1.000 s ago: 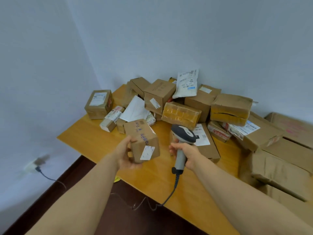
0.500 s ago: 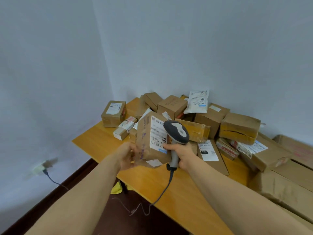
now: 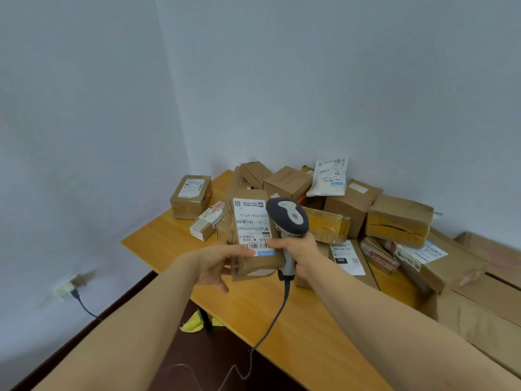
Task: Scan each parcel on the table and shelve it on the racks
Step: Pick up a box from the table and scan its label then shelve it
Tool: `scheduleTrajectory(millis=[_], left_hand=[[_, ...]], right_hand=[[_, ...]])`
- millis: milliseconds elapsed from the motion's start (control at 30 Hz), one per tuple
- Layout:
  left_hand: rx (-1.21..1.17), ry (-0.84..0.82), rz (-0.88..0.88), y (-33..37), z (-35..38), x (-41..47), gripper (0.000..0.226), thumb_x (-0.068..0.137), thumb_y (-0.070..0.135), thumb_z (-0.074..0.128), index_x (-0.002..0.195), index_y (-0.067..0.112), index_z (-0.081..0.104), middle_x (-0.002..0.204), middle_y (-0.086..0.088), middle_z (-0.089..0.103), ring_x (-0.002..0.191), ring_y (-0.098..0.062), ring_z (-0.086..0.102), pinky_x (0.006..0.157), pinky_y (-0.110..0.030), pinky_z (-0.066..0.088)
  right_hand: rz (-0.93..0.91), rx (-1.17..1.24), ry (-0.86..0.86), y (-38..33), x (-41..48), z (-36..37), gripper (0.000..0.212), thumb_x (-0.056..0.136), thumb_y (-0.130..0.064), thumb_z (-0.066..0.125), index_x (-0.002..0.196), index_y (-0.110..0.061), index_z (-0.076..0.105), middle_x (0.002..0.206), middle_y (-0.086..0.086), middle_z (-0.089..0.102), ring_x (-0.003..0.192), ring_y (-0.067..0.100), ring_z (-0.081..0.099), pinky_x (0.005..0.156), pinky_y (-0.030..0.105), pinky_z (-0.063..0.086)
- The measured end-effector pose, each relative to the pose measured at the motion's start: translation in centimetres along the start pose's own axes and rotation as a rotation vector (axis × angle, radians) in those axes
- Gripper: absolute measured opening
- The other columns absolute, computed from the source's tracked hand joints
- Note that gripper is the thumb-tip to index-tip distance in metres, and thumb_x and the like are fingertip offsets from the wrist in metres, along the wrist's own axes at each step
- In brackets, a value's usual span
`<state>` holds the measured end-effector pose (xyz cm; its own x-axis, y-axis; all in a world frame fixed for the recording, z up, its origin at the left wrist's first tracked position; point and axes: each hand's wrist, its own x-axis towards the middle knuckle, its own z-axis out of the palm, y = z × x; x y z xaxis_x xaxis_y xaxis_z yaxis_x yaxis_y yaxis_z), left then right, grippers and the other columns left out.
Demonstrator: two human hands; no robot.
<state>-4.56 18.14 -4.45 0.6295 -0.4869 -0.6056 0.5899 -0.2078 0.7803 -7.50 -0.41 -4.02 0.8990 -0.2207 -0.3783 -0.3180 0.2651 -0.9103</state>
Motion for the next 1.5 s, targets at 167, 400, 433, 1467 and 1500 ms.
scheduleTrajectory(millis=[167,400,433,1467,1500], left_hand=[[-0.121,0.041,0.012,0.1,0.4,0.7,0.098,0.058,0.001,0.086,0.14,0.025,0.038,0.128,-0.012,0.053,0.12,-0.032,0.05,0.11,-0.054,0.034],[-0.035,0.041,0.018,0.7,-0.8,-0.9,0.086,0.056,0.009,0.083,0.133,0.025,0.048,0.127,-0.008,0.057,0.115,-0.026,0.055,0.112,-0.049,0.032],[0.004,0.05,0.019,0.9,-1.2,-1.5,0.086,0.046,0.019,0.084,0.126,0.023,0.052,0.126,-0.008,0.057,0.114,-0.026,0.055,0.11,-0.052,0.033],[-0.512,0.339,0.198,4.2,6.7,1.5,0.052,0.07,0.043,0.082,0.11,0.023,0.057,0.107,-0.003,0.068,0.105,-0.023,0.063,0.095,-0.048,0.047],[-0.515,0.328,0.203,4.3,6.2,1.5,0.052,0.07,0.04,0.082,0.111,0.023,0.057,0.108,-0.003,0.068,0.105,-0.024,0.062,0.1,-0.051,0.044]], right_hand=[[-0.021,0.002,0.016,-0.1,0.3,0.2,0.032,0.07,0.016,0.074,0.085,-0.009,0.063,0.097,0.013,0.069,0.079,0.024,0.065,0.064,0.037,0.054],[-0.016,0.073,0.08,-0.8,0.9,-0.5,0.026,0.074,0.001,0.079,0.093,-0.008,0.063,0.09,0.008,0.066,0.081,0.023,0.059,0.067,0.036,0.052],[-0.025,0.091,0.095,-1.1,1.1,-0.7,0.029,0.073,-0.001,0.08,0.095,-0.009,0.062,0.094,0.008,0.065,0.086,0.024,0.059,0.068,0.036,0.052],[0.047,0.545,0.108,-1.6,-0.3,1.8,0.03,0.071,-0.008,0.082,0.094,-0.016,0.064,0.098,0.01,0.069,0.092,0.028,0.065,0.079,0.043,0.055],[0.034,0.497,0.087,-1.6,-0.2,1.7,0.031,0.072,-0.009,0.082,0.097,-0.015,0.065,0.098,0.011,0.07,0.091,0.028,0.065,0.077,0.042,0.055]])
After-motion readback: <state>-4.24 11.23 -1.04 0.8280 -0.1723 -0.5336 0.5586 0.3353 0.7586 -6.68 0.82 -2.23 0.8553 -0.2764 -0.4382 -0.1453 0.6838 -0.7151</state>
